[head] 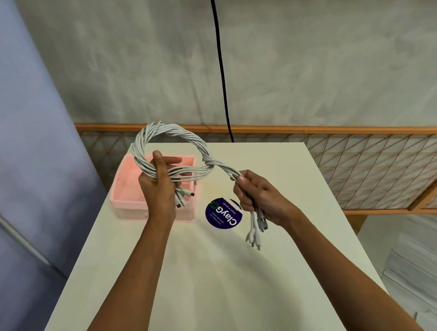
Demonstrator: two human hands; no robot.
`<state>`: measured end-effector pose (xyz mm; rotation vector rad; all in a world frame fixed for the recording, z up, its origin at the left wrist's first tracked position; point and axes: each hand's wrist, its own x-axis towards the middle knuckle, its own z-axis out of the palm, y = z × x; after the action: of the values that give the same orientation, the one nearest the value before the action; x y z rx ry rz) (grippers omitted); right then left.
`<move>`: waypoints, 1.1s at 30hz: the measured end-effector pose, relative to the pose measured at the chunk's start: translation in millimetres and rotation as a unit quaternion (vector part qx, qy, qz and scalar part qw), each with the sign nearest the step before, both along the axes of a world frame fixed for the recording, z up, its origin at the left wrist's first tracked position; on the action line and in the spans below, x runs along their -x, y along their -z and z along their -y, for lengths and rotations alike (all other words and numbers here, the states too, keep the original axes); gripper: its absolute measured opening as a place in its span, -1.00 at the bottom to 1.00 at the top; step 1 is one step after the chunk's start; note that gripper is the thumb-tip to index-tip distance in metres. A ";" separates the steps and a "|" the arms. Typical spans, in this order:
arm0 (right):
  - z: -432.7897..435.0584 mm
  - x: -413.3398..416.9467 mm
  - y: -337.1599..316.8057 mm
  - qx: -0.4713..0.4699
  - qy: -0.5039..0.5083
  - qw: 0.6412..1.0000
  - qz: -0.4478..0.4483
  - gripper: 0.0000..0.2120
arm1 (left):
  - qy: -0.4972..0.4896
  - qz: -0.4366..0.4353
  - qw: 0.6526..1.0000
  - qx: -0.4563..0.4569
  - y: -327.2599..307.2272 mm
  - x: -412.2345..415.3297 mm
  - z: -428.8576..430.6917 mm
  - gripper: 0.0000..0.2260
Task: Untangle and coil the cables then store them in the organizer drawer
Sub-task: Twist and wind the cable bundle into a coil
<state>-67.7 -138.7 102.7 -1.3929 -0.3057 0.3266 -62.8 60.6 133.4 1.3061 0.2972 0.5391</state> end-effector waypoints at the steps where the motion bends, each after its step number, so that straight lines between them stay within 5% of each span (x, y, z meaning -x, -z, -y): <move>1: -1.5 -0.5 0.4 0.058 0.040 0.997 0.032 -0.79 | 0.001 0.008 1.000 -0.003 -2.0 0.8 0.1 -0.64; 9: -13.1 -9.0 9.0 0.413 0.252 0.860 0.162 -0.68 | 0.013 0.052 0.998 -0.043 -5.8 4.1 7.5 -0.65; 15: -12.4 -0.4 17.0 0.476 0.255 0.784 0.306 -0.63 | 0.002 0.061 0.998 -0.033 -10.4 3.9 9.7 -0.65; 18: -16.7 -3.5 19.8 0.517 0.269 0.764 0.275 -0.76 | 0.013 0.069 0.997 -0.039 -12.6 5.0 14.9 -0.65; 20: -21.2 -3.2 22.5 0.523 0.255 0.776 0.242 -0.72 | 0.018 0.073 0.996 -0.048 -13.1 5.5 18.4 -0.66; 22: -27.4 -2.3 20.3 0.453 0.238 0.839 0.184 -0.64 | 0.025 0.075 0.995 -0.058 -13.3 6.3 20.7 -0.67; 24: -29.6 -1.3 12.3 0.290 0.195 0.934 0.067 -0.56 | 0.029 0.076 0.995 -0.061 -13.8 6.5 21.0 -0.67; 26: -26.1 -0.2 6.1 0.114 0.091 0.988 -0.055 -0.54 | 0.026 0.079 0.995 -0.057 -16.8 6.6 19.7 -0.68; 29: -17.2 1.9 8.2 0.013 -0.051 0.992 -0.114 -0.62 | 0.013 0.080 0.996 -0.041 -22.8 7.1 17.4 -0.69; 33: -17.6 7.3 13.8 0.048 -0.072 0.992 -0.089 -0.70 | 0.004 0.076 0.997 -0.027 -22.4 7.1 12.7 -0.67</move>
<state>-75.0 -121.1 88.9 -1.4272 -0.2455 0.5880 -69.9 47.9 155.8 1.3104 0.1530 0.6404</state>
